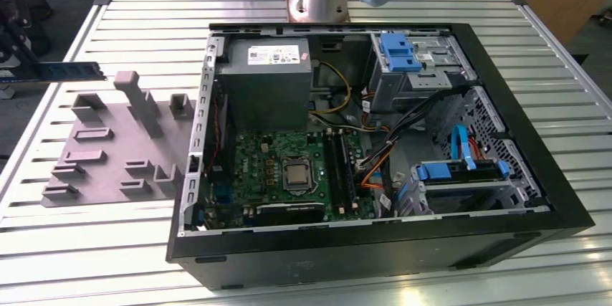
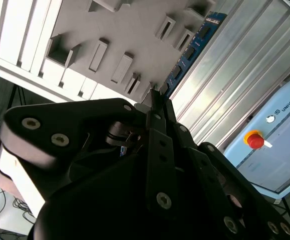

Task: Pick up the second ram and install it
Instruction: 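Pick up the second ram and move it above second insertion slot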

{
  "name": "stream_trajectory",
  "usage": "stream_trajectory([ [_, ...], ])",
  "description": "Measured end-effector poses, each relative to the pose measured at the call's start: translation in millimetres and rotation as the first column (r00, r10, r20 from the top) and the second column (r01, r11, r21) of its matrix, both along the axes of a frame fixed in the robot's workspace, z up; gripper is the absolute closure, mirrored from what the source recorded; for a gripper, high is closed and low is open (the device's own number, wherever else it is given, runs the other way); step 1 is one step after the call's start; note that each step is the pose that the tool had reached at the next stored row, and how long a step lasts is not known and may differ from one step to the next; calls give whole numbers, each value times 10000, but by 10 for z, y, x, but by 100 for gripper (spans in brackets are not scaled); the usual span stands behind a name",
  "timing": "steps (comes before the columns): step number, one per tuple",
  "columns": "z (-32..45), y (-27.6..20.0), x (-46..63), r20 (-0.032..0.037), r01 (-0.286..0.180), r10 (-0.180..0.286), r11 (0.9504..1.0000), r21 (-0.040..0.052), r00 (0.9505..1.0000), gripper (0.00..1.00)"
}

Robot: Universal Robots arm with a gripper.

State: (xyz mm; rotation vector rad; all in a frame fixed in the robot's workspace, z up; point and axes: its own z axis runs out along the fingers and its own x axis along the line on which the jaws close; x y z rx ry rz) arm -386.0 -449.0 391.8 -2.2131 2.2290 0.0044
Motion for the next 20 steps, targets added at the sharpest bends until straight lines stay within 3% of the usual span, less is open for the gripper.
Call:
stream_trajectory([
  [20, 0, 0, 54, 0, 0, 0, 10000, 0, 10000, 86],
])
